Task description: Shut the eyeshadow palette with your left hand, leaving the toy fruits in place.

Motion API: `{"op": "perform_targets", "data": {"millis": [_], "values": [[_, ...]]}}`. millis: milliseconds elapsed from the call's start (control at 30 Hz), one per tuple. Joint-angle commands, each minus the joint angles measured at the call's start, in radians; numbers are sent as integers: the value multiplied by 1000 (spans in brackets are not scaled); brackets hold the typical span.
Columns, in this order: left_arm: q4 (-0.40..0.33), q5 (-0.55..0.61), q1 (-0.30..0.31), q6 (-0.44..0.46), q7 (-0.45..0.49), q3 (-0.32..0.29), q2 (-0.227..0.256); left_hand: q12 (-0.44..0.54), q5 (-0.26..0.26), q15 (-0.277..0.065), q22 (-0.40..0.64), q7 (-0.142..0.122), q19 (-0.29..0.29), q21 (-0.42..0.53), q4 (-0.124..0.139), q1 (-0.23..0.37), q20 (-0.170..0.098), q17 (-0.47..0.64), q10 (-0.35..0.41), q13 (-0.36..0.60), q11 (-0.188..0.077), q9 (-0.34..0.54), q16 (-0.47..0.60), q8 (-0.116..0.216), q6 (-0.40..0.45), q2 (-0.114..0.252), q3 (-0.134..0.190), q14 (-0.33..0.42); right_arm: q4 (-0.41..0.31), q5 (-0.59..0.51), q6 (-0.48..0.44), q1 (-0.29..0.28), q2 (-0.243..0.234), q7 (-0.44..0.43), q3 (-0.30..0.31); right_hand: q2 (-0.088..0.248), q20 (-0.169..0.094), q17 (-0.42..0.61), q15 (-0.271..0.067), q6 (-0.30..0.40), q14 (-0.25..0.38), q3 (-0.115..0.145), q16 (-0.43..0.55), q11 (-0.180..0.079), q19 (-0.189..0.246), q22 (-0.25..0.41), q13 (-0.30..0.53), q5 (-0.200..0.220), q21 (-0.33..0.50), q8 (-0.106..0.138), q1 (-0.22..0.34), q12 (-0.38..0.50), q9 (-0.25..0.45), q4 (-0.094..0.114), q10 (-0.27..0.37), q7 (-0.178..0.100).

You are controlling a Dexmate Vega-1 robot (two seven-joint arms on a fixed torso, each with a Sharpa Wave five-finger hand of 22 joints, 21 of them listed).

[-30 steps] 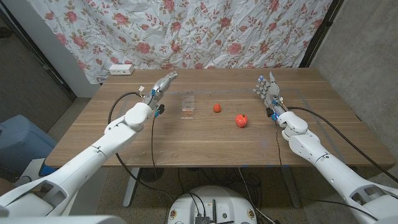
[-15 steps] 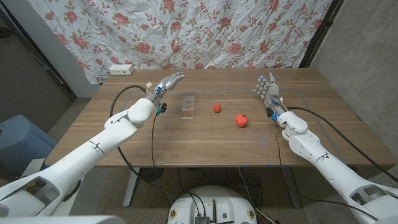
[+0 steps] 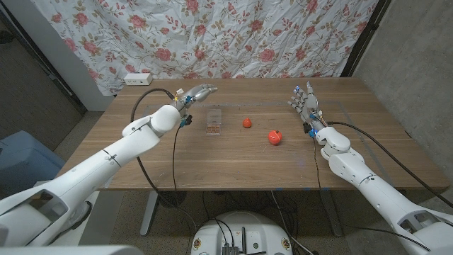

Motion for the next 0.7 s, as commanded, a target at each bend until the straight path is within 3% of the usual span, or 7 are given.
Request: {"op": "perform_targets", "data": {"millis": [33,167,433,700], "values": [[7,88,-82,40,-81,60,-3,11,-5,7,5,-1,-124,8,-11,11,4,-1,27,2,8,6,9,6,26,79,0,-4,0,0,0,0,0,0,0,98,3,3,-121,-1,-3,-2,3,-10,7,3,3,4,7,5,0,6,5,6,1,-8],[11,126,-102,46,-99,80,-4,18,-7,11,5,-4,-132,10,-17,9,6,-1,60,3,13,7,10,10,58,72,-5,2,0,0,0,0,0,0,0,98,2,3,-121,-1,-4,-2,3,-9,7,3,3,4,7,6,0,5,5,6,0,-7],[28,212,-140,73,-126,119,-13,20,-6,23,6,35,-154,9,-18,6,15,-1,90,4,36,8,10,7,82,77,-5,7,0,0,0,0,0,0,0,98,2,3,-121,-1,-3,-2,3,-11,7,3,3,4,7,6,0,5,5,6,1,-7],[41,293,-192,113,-196,163,-18,20,-7,27,6,35,-155,12,-10,-4,19,3,103,4,36,9,12,5,88,74,-8,9,0,0,0,0,0,0,0,98,3,3,-121,0,-3,-2,3,-10,7,3,3,4,7,6,0,5,5,6,1,-6]]}}
